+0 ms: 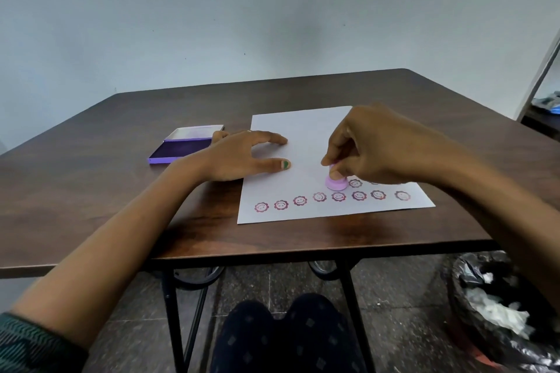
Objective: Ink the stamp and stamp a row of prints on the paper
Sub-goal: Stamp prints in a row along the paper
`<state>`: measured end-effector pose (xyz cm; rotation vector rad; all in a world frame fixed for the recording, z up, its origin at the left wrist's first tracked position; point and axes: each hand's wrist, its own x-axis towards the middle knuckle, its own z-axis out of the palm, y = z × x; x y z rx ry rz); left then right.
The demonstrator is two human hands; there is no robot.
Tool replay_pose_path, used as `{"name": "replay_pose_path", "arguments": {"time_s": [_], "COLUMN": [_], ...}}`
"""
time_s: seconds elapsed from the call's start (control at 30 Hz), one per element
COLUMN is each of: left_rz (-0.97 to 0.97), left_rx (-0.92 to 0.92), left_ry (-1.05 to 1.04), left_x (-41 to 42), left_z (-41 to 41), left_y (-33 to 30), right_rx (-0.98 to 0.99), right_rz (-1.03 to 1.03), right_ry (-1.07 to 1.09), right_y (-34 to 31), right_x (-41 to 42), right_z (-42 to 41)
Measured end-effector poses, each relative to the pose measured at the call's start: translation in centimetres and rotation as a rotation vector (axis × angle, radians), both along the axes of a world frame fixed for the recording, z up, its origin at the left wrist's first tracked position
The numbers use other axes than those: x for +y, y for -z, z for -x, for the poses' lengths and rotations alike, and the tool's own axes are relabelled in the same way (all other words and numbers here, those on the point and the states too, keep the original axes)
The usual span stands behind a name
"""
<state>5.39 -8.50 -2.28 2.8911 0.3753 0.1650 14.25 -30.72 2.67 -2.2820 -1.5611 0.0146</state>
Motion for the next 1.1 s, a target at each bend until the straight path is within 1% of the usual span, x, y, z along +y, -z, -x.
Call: {"name": "replay_pose_path", "arguments": {"time_s": [0.23,0.4,0.57,0.73,0.87,1.1], "left_rz": [0.006,0.002,-0.005,-0.008,-0.006,0.0], "left_rx": [-0.007,-0.006,-0.004,0.004,0.003,0.002], "left_ry": [0.001,0.002,-0.005,0.002,-0.012,-0.005], "left_x": [0.2,0.2,0.2,0.1,0.0,0.1], "left_z": [-0.1,-0.2,-0.2,-0.2,-0.1,-0.1], "left_y": [0.1,0.2,0.1,0.1,0.1,0.1], "right_rx": [0.009,0.096,-0.001,0.096,0.04,0.132], "right_rz": [-0.022,0.008,-0.029,-0.011,-0.026,-0.045], "right_ry": [-0.012,-0.005,0.011,0.013,0.025,0.014], "right_y": [0.3,-0.1,0.7,0.3,0.7,0.8], "right_x": [0.1,0.0,0.1,0.0,0.2,0.1], "right_z": [-0.3,-0.8,-0.2,-0.7,-0.6,-1.4]}}
